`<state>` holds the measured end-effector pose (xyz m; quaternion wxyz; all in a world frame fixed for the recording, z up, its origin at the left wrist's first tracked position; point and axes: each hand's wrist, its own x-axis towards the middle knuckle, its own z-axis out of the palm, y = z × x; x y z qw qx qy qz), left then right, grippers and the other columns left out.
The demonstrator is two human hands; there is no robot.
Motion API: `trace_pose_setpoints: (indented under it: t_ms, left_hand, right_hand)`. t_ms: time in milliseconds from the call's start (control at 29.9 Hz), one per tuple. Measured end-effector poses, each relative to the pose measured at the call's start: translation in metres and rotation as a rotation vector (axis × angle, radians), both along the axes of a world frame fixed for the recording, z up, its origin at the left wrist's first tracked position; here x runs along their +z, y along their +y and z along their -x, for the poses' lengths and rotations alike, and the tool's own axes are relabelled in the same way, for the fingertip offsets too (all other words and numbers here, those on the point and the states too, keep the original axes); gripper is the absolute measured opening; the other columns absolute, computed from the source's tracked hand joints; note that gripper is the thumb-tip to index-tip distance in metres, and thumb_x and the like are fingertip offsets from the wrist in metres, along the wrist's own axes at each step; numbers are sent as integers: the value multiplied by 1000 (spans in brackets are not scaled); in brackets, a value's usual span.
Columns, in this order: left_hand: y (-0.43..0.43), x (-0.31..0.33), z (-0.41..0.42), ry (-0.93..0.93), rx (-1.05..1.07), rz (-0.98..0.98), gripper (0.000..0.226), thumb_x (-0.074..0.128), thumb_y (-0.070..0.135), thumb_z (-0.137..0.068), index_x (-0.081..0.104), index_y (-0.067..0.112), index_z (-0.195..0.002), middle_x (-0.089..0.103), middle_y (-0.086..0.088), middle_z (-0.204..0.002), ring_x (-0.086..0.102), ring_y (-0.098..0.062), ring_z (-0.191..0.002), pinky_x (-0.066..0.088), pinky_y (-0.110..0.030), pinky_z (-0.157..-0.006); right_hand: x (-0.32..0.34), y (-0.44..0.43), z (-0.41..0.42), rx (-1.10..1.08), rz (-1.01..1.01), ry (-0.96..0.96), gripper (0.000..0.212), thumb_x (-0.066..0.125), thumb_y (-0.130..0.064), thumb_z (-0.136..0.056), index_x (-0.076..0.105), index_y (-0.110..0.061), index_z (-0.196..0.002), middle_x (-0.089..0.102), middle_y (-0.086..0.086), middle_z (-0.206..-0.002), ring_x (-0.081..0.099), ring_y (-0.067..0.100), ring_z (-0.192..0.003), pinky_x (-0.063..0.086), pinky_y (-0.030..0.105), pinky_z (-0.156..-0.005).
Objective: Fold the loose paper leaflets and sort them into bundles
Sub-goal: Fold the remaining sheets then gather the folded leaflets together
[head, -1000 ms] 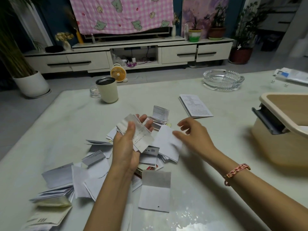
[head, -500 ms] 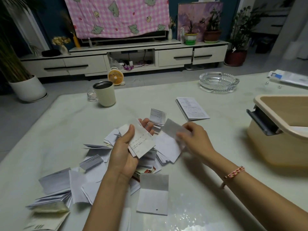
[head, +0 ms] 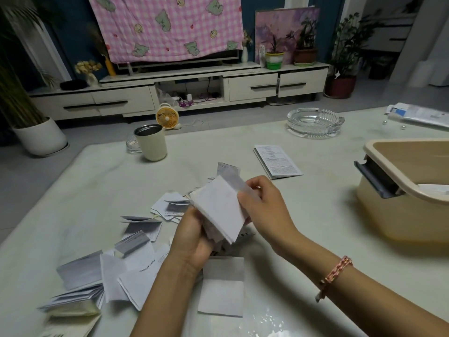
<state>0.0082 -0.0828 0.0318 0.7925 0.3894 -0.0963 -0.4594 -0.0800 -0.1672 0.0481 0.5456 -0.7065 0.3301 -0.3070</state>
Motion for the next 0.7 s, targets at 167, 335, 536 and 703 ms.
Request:
trace_pose_setpoints:
  t_ms: [167,335,536,703]
  left_hand:
    - [2,-2,8,-161,108,-98,24,40,13,-94,59,12,-81,67,1,-59,64,-13,-51,49,-19,-47]
    - [-4,2,8,-210,142,-34,20,45,1,-92,63,4,-101,73,-6,-81,70,-19,-71,57,-25,-56]
    - [0,-2,1,-164,-33,-50,27,57,32,-73,75,15,-84,72,-8,-85,69,-22,-68,50,-34,-67]
    - [-3,-1,5,-139,-34,-8,45,59,26,-71,62,9,-112,71,-11,-100,70,-22,-85,57,-39,-75]
  right_hand:
    - [-4,5,5,105,394,185,13,42,-14,-93,50,-16,-103,64,5,-97,58,25,-83,48,39,-72]
    - [-2,-4,7,-119,348,47,14,41,-11,-89,51,-14,-99,64,10,-92,59,31,-78,52,48,-66]
    - [-5,-4,10,-202,326,69,16,41,-12,-90,50,-14,-104,63,10,-96,60,32,-79,51,47,-68]
    - [-3,2,11,-80,392,95,14,45,-15,-92,52,-15,-104,66,6,-91,60,25,-79,50,41,-70]
